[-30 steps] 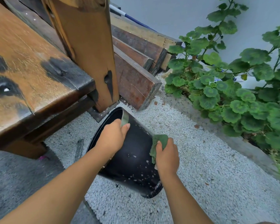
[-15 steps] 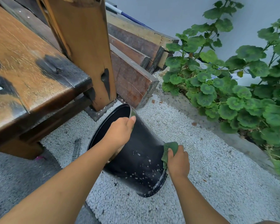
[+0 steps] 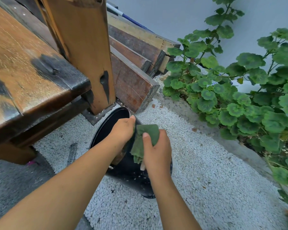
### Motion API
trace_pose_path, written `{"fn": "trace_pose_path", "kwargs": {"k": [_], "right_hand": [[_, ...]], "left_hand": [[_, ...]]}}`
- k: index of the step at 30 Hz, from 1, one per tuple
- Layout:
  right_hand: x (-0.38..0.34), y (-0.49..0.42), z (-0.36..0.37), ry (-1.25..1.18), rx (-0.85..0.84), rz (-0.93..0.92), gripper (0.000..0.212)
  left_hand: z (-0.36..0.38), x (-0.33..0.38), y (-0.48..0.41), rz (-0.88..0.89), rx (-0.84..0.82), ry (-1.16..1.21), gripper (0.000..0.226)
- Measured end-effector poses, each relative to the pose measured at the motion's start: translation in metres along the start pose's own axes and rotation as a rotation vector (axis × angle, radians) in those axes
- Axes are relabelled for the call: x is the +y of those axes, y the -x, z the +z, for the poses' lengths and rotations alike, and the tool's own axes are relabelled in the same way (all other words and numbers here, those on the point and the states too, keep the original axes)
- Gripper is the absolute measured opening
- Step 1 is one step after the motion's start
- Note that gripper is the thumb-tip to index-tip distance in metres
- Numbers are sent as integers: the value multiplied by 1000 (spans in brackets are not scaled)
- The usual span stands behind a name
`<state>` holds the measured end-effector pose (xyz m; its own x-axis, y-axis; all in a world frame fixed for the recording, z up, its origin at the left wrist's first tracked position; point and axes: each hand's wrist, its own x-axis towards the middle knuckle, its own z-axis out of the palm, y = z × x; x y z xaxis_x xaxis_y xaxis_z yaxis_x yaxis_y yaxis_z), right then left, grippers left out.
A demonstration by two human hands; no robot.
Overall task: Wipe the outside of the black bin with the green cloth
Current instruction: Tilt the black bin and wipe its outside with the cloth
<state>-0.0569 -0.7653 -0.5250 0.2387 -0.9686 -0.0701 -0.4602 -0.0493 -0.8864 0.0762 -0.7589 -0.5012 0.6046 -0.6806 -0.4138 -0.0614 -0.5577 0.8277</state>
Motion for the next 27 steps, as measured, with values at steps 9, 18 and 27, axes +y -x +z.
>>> {"fn": "trace_pose_path", "kwargs": {"k": [9, 18, 27], "right_hand": [[11, -2, 30, 204, 78, -40, 35], [69, -31, 11, 382, 85, 17, 20], [129, -36, -22, 522, 102, 154, 21]], "left_hand": [[-1, 7, -15, -183, 98, 83, 47], [-16, 1, -24, -269, 159, 79, 45], [-7, 6, -17, -237, 89, 47, 38]]}}
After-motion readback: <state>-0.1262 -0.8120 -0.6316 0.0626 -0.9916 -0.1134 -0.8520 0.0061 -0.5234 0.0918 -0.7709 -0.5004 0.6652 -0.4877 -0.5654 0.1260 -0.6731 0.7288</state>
